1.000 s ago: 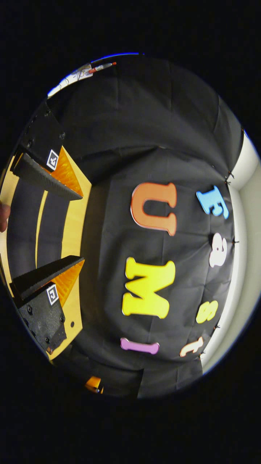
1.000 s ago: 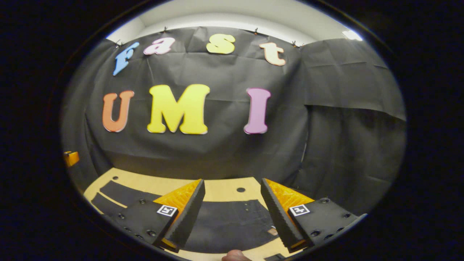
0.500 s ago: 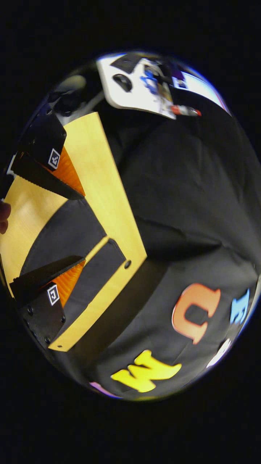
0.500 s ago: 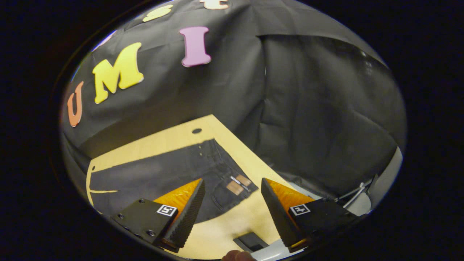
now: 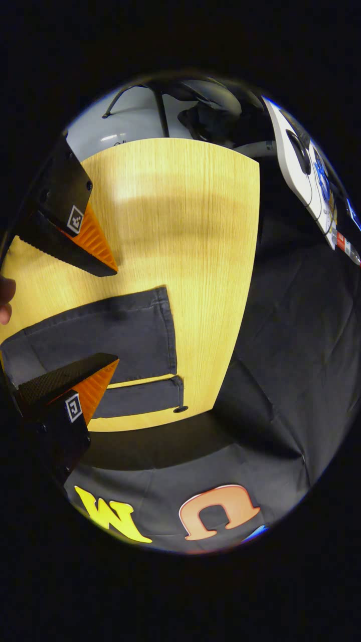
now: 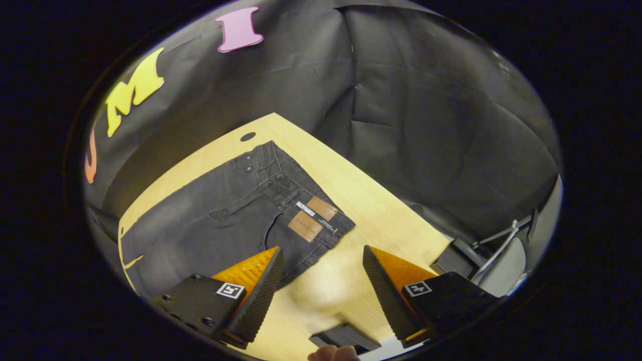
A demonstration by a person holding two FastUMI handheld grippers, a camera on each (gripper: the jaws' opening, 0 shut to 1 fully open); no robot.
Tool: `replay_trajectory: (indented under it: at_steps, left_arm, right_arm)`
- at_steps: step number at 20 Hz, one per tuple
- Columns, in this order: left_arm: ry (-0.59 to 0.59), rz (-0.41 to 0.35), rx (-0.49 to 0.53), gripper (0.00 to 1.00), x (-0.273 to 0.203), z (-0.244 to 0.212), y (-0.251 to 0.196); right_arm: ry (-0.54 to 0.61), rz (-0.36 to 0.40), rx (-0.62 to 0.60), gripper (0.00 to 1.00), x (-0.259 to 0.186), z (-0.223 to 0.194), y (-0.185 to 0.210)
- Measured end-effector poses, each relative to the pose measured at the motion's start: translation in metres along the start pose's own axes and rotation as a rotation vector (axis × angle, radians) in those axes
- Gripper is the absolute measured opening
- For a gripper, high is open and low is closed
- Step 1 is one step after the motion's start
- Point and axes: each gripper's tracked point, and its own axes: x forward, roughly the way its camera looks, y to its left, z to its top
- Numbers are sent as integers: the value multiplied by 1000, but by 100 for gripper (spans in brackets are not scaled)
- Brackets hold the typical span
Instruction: Grasp the waist and the cuffs of the jeans and fold them to make the two legs overlap; first hold the waist and fold one-third of the jeans toward the cuffs, then hold the cuffs and fold the remaining one-third in the same direction to finish folding.
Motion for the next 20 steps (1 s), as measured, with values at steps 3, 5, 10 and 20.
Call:
replay_trajectory:
  at_steps: [3,5,10,20]
  left_arm:
    - [6,27,-61,99,13,7,5]
    - [-2,27,-62,99,28,12,-6]
    - [-6,31,-76,99,47,23,-27]
    - [32,-25,-12,97,69,12,-60]
  right_arm:
    - [24,-25,38,99,13,5,-4]
    - [30,-49,47,94,23,7,-7]
    - [66,-54,69,94,43,4,10]
    - [64,-184,35,99,54,2,16]
